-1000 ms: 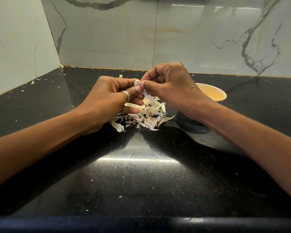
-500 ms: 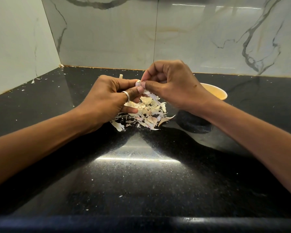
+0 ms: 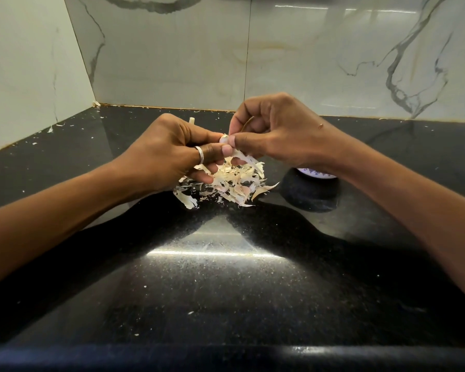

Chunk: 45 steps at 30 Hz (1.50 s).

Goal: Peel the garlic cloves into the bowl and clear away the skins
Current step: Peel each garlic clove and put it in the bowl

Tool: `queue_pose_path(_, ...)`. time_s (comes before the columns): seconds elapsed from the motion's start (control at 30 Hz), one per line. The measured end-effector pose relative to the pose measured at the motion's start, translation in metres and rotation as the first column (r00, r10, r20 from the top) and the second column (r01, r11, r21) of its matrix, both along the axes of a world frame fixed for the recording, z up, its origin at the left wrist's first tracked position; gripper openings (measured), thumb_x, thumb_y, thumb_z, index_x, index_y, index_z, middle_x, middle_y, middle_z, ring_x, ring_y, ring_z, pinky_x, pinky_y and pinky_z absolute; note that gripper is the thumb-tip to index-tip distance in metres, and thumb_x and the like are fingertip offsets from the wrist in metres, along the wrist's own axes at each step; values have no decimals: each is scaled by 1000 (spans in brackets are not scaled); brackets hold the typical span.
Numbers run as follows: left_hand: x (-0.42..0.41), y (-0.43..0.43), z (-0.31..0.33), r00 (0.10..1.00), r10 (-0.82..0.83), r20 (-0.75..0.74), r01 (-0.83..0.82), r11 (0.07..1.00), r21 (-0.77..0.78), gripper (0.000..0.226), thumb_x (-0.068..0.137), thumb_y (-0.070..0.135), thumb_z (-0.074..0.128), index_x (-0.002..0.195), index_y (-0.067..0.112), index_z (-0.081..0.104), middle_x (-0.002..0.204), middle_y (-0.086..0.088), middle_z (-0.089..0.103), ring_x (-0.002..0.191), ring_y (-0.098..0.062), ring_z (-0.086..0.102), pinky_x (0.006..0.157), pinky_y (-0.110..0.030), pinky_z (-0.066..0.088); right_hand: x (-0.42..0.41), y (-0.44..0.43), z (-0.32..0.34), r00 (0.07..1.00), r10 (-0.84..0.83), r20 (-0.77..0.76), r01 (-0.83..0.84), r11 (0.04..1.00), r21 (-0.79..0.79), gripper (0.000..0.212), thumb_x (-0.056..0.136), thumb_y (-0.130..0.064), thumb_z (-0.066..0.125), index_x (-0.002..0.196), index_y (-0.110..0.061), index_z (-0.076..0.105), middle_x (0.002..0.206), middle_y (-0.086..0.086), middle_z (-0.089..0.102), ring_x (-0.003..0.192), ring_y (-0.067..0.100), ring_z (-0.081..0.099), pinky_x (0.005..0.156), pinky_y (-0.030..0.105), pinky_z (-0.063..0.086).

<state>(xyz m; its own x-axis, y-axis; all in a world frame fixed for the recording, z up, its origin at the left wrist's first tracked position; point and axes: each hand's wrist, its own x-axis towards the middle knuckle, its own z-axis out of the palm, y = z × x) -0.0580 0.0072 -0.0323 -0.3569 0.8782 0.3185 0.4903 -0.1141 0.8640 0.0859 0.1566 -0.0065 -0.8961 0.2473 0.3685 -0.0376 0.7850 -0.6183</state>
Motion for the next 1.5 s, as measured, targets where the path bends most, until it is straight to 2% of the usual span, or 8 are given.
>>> queue_pose_path(0.33,-5,1,-3,996,-14,-85,9,998,-61,19,87,16,73,105,17,77,69,-9,71,64,-12,65,63,-24,61,-4,-2,-5,997,12,77,-24,988,152,5,96,-7,68,94,-10,65,73,12,74,70,32,72,74,51,59)
queue_pose_path(0.6,-3,2,-1,1000,-3,6,3,999,-43,22,87,14,71,107,10,76,72,-5,69,67,-8,65,65,-23,61,-5,-3,-8,1000,-3,21,-1,980,197,9,96,-16,71,93,-11,64,66,6,68,51,6,50,53,23,40)
queue_pose_path(0.73,-4,1,-1,999,-12,32,14,998,-55,24,85,20,72,106,10,77,72,-5,69,68,-7,65,65,-23,61,-6,-4,-10,1000,-12,13,9,978,209,12,96,-20,72,89,-16,62,67,-4,73,60,17,70,56,31,50)
queue_pose_path(0.83,-6,1,1,999,-8,32,9,999,-40,23,83,22,74,103,11,78,77,-3,74,73,-7,67,65,-21,60,-7,-4,-9,999,-40,-13,42,970,239,15,96,-23,72,85,-22,61,60,-13,69,51,10,61,54,28,47)
queue_pose_path(0.97,-5,0,3,997,-29,70,29,1000,-4,32,82,18,74,113,8,74,101,-4,78,90,-10,72,68,-19,58,-8,-6,-8,998,-59,-21,63,968,242,13,96,-26,72,88,-19,64,66,1,73,58,28,64,56,42,51)
queue_pose_path(1.13,-5,1,3,994,-36,101,35,999,10,37,78,21,74,112,7,72,103,-5,76,91,-10,69,71,-20,59,-7,-8,-8,998,-60,-14,62,973,220,14,96,-25,71,86,-20,62,66,-1,75,59,23,71,60,45,57)
queue_pose_path(1.4,-5,2,2,986,-76,148,78,997,-11,38,81,17,71,116,3,67,103,-10,74,91,-11,71,68,-19,58,-9,-10,-7,993,-107,-47,115,964,241,19,94,-27,72,79,-25,60,53,-9,62,44,5,48,49,26,40)
queue_pose_path(1.5,-5,2,3,981,-86,173,88,996,-5,34,80,19,71,112,7,67,94,-2,73,86,-7,69,68,-19,58,-8,-13,-6,994,-101,-40,108,970,219,19,95,-26,71,80,-22,60,56,-3,67,44,5,55,51,28,46)
